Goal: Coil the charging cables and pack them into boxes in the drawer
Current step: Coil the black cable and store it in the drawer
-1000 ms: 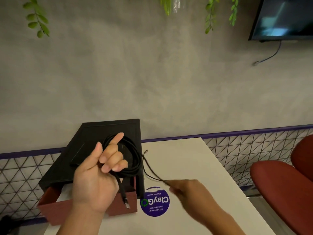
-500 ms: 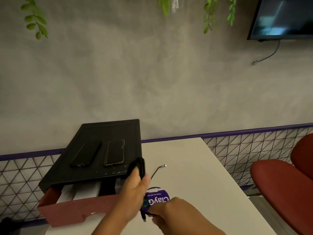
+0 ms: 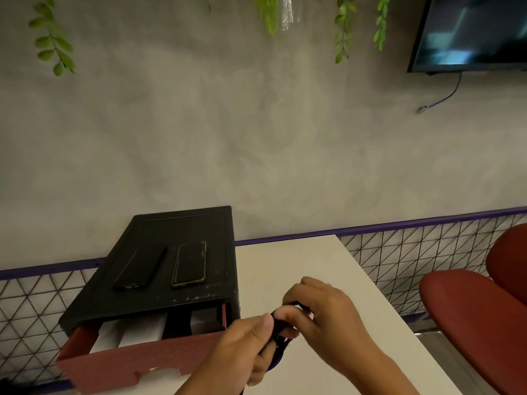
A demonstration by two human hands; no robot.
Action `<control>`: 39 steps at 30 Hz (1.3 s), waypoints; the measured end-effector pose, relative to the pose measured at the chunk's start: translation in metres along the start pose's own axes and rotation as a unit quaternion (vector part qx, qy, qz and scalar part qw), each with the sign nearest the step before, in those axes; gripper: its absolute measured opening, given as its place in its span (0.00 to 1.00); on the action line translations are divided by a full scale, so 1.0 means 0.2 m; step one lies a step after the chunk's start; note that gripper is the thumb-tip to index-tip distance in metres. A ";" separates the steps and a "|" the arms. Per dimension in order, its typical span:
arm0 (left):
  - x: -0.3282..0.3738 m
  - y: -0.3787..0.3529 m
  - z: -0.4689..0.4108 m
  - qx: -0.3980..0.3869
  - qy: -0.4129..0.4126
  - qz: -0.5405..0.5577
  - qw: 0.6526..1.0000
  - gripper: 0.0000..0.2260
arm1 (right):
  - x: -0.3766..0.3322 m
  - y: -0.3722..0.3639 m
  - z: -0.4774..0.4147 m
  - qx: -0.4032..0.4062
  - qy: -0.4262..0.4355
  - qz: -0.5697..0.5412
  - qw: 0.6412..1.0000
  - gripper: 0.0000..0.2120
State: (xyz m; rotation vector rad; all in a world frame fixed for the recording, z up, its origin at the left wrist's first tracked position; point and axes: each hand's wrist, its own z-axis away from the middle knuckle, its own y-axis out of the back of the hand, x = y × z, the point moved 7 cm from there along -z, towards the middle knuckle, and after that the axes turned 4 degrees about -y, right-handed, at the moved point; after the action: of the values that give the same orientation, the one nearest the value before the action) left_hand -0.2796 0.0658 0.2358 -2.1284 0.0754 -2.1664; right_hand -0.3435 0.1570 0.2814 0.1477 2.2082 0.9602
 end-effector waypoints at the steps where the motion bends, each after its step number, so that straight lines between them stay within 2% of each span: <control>1: 0.02 0.00 0.00 0.017 -0.005 0.019 1.000 0.20 | -0.01 0.00 0.00 0.003 0.008 -0.017 1.000 0.27; 3: 0.05 0.03 0.01 0.067 -0.014 0.067 0.995 0.24 | -0.07 -0.02 -0.01 -0.006 0.025 -0.083 0.996 0.27; 6: 0.08 0.05 0.02 0.097 -0.022 0.138 0.985 0.21 | -0.12 -0.06 -0.01 -0.008 0.011 -0.225 0.974 0.20; 9: 0.12 0.03 0.01 0.094 -0.028 0.177 0.979 0.21 | -0.11 -0.04 -0.05 0.039 -0.019 -0.286 0.957 0.26; 12: 0.17 0.03 0.00 0.104 -0.038 0.215 0.970 0.21 | -0.06 -0.06 -0.08 0.064 -0.081 -0.304 0.947 0.34; 16: 0.19 0.02 -0.02 0.114 -0.045 0.271 0.955 0.21 | -0.09 -0.02 -0.12 0.086 -0.113 -0.299 0.944 0.28; 20: 0.20 0.02 -0.02 0.107 -0.043 0.277 0.954 0.23 | -0.14 0.02 -0.15 0.077 -0.109 -0.282 0.950 0.20; 24: 0.22 0.04 -0.01 0.100 -0.044 0.252 0.962 0.22 | -0.15 0.03 -0.16 0.091 -0.096 -0.280 0.951 0.23; 28: 0.27 0.07 0.00 0.157 -0.074 0.248 0.953 0.20 | -0.14 0.00 -0.19 0.039 -0.092 -0.304 0.947 0.23; 32: 0.33 0.11 0.00 0.186 -0.101 0.278 0.937 0.20 | -0.15 -0.04 -0.18 -0.020 -0.099 -0.385 0.917 0.20; 35: 0.35 0.09 0.00 0.193 -0.114 0.259 0.939 0.20 | -0.13 -0.06 -0.16 0.020 -0.181 -0.441 0.879 0.24; 39: 0.33 0.05 -0.02 0.200 -0.112 0.247 0.942 0.21 | -0.09 -0.03 -0.16 0.128 -0.245 -0.381 0.882 0.26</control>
State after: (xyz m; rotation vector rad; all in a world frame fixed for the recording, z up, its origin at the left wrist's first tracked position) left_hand -0.2838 0.0490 0.3003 -1.8549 0.1238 -1.5022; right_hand -0.3506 0.1267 0.3032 -0.3134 1.6682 0.1551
